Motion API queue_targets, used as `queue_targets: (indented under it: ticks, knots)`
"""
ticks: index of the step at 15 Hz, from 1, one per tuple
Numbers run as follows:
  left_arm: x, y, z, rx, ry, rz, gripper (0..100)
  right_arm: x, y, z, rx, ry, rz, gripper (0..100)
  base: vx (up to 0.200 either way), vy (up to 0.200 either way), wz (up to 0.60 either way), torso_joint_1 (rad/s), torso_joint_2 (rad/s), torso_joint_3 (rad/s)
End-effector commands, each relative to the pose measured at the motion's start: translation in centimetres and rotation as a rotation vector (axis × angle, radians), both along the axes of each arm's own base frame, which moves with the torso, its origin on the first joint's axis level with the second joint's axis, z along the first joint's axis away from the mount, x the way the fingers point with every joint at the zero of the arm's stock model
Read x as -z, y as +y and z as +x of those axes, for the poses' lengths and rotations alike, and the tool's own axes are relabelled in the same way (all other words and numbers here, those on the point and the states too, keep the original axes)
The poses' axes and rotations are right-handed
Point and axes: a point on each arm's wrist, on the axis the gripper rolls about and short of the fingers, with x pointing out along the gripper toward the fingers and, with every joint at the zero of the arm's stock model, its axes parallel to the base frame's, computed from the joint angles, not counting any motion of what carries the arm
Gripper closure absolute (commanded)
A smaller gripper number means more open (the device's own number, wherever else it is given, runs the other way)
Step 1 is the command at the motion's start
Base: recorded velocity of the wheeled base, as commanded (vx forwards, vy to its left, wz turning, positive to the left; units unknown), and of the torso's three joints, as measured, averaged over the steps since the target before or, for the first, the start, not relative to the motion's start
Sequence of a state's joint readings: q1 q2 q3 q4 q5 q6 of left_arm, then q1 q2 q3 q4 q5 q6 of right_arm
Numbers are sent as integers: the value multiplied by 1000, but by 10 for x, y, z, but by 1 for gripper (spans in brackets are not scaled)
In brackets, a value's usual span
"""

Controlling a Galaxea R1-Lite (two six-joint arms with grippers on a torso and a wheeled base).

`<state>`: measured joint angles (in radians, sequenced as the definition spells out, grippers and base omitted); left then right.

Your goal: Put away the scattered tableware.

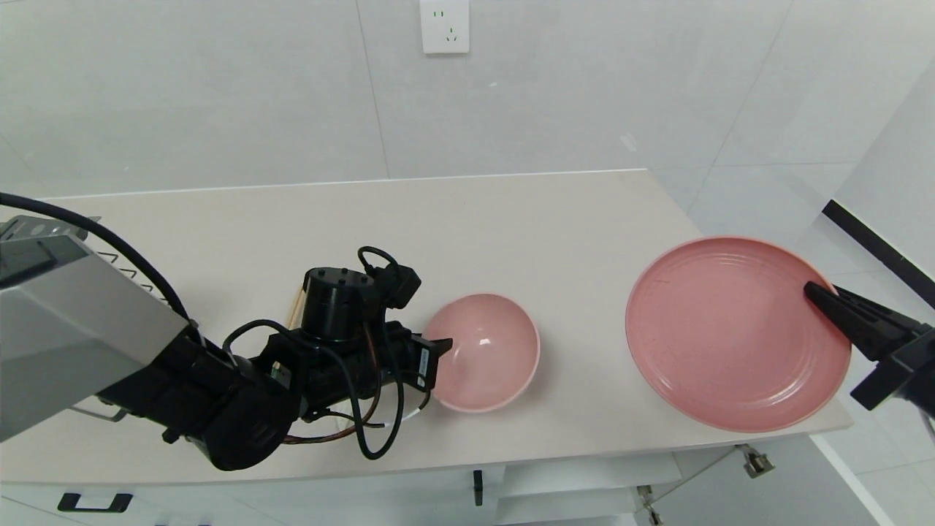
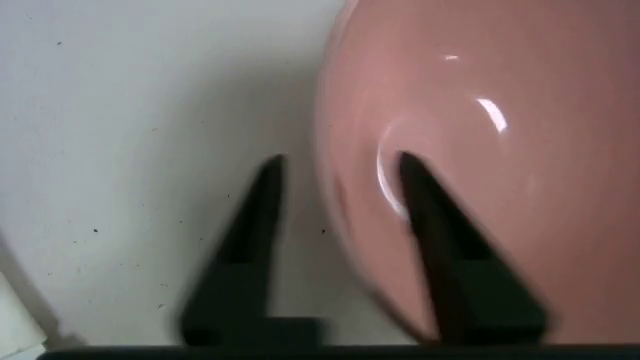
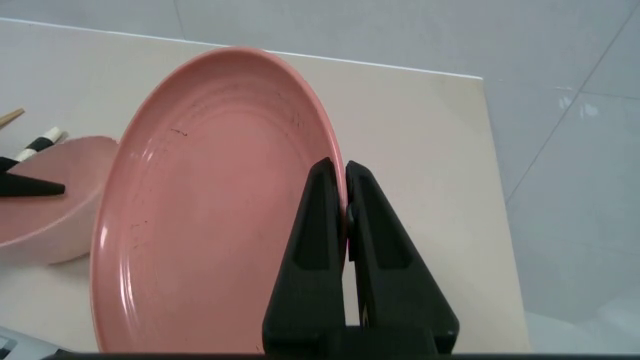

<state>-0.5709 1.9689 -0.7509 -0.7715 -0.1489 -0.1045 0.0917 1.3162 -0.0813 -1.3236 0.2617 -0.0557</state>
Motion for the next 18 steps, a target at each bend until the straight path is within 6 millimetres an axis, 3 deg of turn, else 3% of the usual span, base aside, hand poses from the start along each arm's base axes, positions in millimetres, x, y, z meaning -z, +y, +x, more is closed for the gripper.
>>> queue_targets:
  ticks: [1,5,9,14,18]
  knots:
    - [-15,3,-5,1,-37,-25,100,0,0,0,-1,1,0,100,0,0,0,0,0,0]
    - [-37,6,-8,2,-123,-78,100,1,0,0,1,3,0,100,0,0,0,0,0,0]
    - [-67,21,-27,-7,-219,-134,100,1,0,0,-1,2,-1,100,0,0,0,0,0,0]
    - [-95,53,-57,-67,-327,-141,100,1,0,0,1,2,-1,100,0,0,0,0,0,0]
    - [-98,86,-88,-123,-361,-138,100,0,0,0,1,1,-1,100,0,0,0,0,0,0]
